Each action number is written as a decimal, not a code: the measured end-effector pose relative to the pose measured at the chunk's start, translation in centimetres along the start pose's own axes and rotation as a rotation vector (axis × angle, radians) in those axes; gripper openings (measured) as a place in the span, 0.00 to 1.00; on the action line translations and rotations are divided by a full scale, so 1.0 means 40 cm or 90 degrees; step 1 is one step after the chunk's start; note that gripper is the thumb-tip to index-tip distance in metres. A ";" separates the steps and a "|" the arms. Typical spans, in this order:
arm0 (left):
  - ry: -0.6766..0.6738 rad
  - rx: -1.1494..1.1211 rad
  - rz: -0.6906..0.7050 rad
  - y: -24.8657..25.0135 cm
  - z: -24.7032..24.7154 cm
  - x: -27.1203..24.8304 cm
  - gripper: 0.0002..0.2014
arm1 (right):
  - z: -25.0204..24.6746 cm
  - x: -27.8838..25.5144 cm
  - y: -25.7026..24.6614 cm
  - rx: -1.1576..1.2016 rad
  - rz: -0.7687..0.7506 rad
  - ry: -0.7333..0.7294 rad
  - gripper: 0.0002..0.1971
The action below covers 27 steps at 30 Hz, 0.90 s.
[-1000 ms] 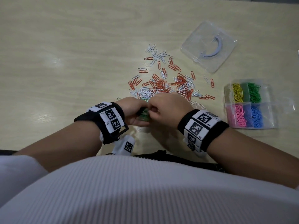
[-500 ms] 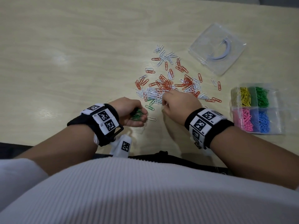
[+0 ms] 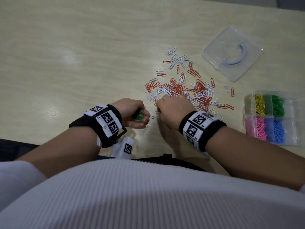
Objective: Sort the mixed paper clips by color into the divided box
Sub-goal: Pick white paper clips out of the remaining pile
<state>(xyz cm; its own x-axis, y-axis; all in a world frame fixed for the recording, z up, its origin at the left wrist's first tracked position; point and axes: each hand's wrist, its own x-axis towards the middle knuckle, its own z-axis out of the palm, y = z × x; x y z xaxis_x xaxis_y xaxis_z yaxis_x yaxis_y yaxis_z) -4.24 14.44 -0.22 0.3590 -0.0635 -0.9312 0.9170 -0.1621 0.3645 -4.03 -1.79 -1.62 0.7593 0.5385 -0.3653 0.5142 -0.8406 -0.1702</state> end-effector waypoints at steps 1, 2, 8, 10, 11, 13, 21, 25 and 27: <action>0.003 0.005 0.000 0.002 -0.001 0.000 0.13 | 0.002 0.003 -0.003 -0.005 0.005 -0.008 0.11; 0.005 0.010 0.000 0.002 -0.002 0.001 0.13 | 0.003 0.005 -0.005 -0.007 0.013 -0.020 0.11; 0.000 0.003 0.000 -0.003 -0.010 0.001 0.14 | -0.012 0.005 -0.017 0.026 0.011 0.002 0.11; 0.015 -0.007 0.020 -0.005 -0.012 0.001 0.11 | -0.028 0.006 -0.045 0.107 -0.028 0.052 0.07; 0.023 -0.014 0.033 -0.007 -0.012 0.001 0.10 | -0.035 0.007 -0.062 0.138 -0.052 0.061 0.05; 0.021 -0.025 0.048 -0.011 -0.015 -0.001 0.09 | -0.039 0.012 -0.085 0.177 -0.075 0.064 0.04; 0.047 -0.068 0.007 -0.022 -0.071 -0.006 0.11 | 0.007 0.025 -0.067 0.021 -0.011 -0.028 0.11; 0.052 -0.058 0.002 -0.028 -0.085 -0.008 0.12 | 0.019 0.036 -0.084 -0.028 -0.023 -0.029 0.12; 0.056 -0.050 -0.001 -0.029 -0.083 -0.005 0.13 | 0.016 0.039 -0.086 -0.032 -0.023 -0.031 0.12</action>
<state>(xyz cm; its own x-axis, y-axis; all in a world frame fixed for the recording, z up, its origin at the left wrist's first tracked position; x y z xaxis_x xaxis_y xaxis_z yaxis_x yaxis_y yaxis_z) -4.78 17.93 -0.44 0.3689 0.0239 -0.9292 0.9269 -0.0846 0.3658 -4.86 1.90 -2.20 0.7198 0.5644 -0.4041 0.5615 -0.8157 -0.1389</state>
